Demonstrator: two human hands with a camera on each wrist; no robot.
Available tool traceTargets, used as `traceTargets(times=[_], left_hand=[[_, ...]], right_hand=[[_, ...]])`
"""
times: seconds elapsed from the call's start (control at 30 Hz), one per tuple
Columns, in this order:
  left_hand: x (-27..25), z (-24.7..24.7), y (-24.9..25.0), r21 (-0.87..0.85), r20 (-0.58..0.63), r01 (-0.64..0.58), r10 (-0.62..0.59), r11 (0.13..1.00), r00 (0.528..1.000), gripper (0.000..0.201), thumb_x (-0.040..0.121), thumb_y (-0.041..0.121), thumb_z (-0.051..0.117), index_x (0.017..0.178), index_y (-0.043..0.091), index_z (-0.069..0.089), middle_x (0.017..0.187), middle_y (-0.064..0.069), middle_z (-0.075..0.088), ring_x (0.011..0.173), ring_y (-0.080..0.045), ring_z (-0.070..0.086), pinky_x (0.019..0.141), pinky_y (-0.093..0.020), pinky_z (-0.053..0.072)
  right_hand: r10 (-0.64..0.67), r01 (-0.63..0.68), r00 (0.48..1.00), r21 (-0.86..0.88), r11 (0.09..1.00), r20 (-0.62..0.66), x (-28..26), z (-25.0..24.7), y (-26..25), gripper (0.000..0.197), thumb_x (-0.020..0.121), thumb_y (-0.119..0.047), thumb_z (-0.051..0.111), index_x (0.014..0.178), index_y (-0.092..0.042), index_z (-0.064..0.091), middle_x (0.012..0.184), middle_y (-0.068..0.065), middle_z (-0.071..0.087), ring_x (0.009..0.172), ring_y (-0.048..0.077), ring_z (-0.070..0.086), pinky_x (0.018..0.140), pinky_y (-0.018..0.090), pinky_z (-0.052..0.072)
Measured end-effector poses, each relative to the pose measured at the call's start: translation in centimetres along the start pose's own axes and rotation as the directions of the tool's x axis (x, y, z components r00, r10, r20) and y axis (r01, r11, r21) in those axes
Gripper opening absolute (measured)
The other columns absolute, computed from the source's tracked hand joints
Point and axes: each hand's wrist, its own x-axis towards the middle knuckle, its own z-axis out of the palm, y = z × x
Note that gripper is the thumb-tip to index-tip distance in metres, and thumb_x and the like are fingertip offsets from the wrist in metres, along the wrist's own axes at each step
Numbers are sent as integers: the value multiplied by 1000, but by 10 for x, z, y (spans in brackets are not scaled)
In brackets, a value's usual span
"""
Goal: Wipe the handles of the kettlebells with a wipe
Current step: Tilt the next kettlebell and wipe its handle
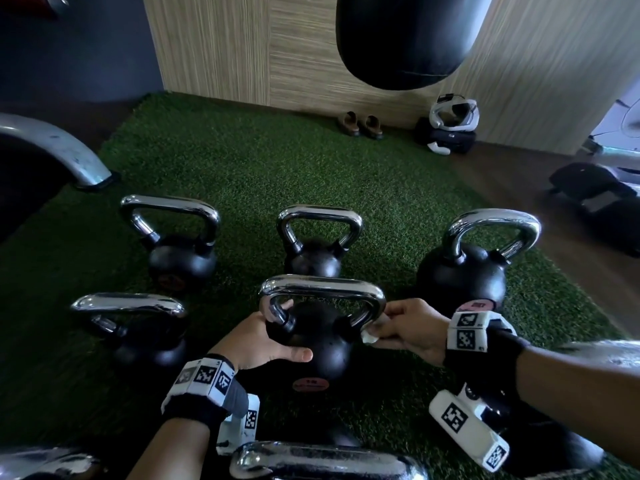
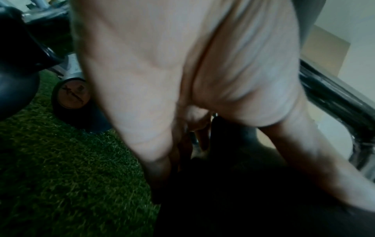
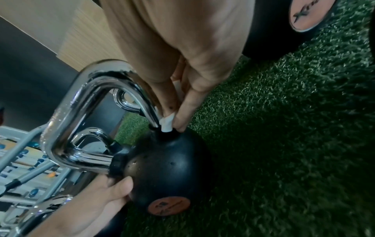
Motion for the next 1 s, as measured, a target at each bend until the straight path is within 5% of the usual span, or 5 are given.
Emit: traceTargets(times=[0.17, 0.4, 0.57, 0.77, 1.0], left_hand=[[-10, -42, 11, -49, -61, -29, 26, 998, 998, 59, 79, -3, 79, 122, 37, 69, 129, 5, 70, 120, -13, 65, 115, -36, 43], [-56, -83, 98, -109, -550, -437, 313, 893, 775, 21, 101, 29, 64, 118, 35, 75, 112, 14, 78, 108, 0, 71, 93, -24, 53], [-62, -71, 151, -477, -234, -336, 251, 812, 939, 43, 93, 45, 56, 123, 18, 72, 113, -6, 78, 106, -17, 75, 92, -29, 61], [-56, -61, 144, -618, -83, -262, 270, 741, 959, 42, 87, 31, 66, 120, 7, 75, 111, -16, 78, 101, -19, 74, 89, -27, 62], [-59, -58, 130, -530, -249, -401, 315, 747, 916, 29, 89, 15, 72, 116, 9, 77, 110, -5, 79, 102, -13, 75, 88, -24, 61]], right_hand=[[-209, 197, 976, -158, 968, -59, -6, -34, -36, 18, 84, 10, 72, 101, 4, 72, 98, 21, 76, 78, 23, 77, 72, 32, 65], [-566, 567, 822, -187, 802, 62, -28, 0, -100, 24, 75, 2, 83, 95, -11, 77, 88, 8, 79, 78, 17, 71, 73, 26, 60], [-680, 707, 707, -217, 674, 194, -47, 40, -117, 21, 72, -9, 90, 82, -18, 73, 80, 2, 74, 73, 12, 64, 69, 22, 51], [-816, 707, 578, -513, 488, 21, -49, 44, -120, 29, 63, -30, 96, 71, -22, 70, 75, -4, 62, 62, 6, 48, 58, 25, 43], [-687, 688, 715, -300, 661, 126, -57, 28, -99, 37, 64, -20, 83, 96, -26, 65, 96, -4, 68, 78, 7, 59, 64, 18, 48]])
